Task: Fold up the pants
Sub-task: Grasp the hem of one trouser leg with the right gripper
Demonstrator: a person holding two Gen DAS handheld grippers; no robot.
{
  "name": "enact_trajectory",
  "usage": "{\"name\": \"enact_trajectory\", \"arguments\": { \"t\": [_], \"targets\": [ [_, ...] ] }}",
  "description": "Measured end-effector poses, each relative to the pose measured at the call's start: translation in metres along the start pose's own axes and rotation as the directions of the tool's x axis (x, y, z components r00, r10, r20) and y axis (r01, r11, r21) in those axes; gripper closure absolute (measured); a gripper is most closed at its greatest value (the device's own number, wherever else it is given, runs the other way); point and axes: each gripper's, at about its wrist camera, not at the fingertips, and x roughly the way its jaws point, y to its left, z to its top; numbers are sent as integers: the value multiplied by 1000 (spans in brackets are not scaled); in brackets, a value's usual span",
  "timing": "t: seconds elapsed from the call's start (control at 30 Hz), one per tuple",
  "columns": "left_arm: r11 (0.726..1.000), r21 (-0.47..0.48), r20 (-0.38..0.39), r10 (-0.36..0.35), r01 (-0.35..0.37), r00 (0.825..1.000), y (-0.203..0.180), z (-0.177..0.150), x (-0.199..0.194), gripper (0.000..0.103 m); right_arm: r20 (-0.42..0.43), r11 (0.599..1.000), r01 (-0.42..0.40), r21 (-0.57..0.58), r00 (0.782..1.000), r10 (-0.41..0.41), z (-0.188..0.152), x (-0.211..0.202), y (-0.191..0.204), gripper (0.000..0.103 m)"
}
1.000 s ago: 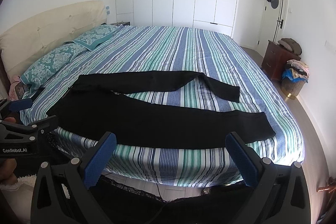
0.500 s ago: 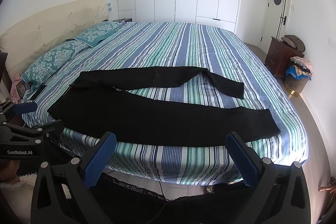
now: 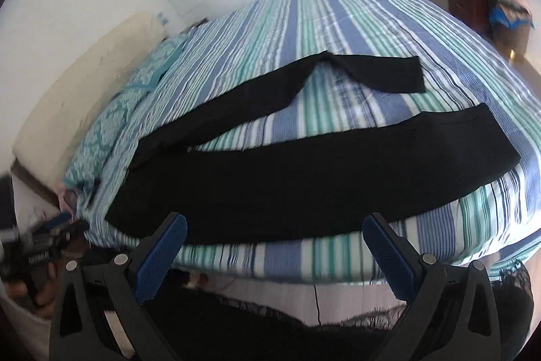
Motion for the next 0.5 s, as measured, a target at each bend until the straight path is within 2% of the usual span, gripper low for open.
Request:
{"name": "enact_trajectory", "arguments": {
  "t": [0.1, 0.2, 0.27, 0.33, 0.4, 0.47, 0.5],
  "targets": [
    [1000, 4, -34, 9, -8, 999, -8, 2, 16, 1, 60, 991, 29, 133, 997, -37, 74, 33, -89, 0],
    [1000, 20, -72, 14, -13, 997, -18, 4, 31, 1, -8, 975, 74, 210, 997, -74, 151, 94, -168, 0],
    [999, 35, -98, 22, -19, 995, -25, 5, 41, 1, -47, 970, 136, 203, 991, -129, 190, 133, -201, 1],
    [999, 46, -126, 32, -26, 992, -30, 5, 50, 1, -100, 972, 166, 168, 984, -151, 219, 172, -221, 12],
    [998, 52, -152, 36, -28, 988, -34, 5, 60, 1, -159, 974, 171, 150, 976, -147, 238, 208, -234, 15],
    [998, 57, -183, 40, -30, 982, -38, 4, 72, 1, -244, 967, 229, 115, 950, -196, 245, 240, -244, 32],
    [998, 58, -195, 38, -28, 980, -40, 4, 77, 1, -254, 960, 273, 65, 935, -248, 249, 246, -242, 66]
  ]
}}
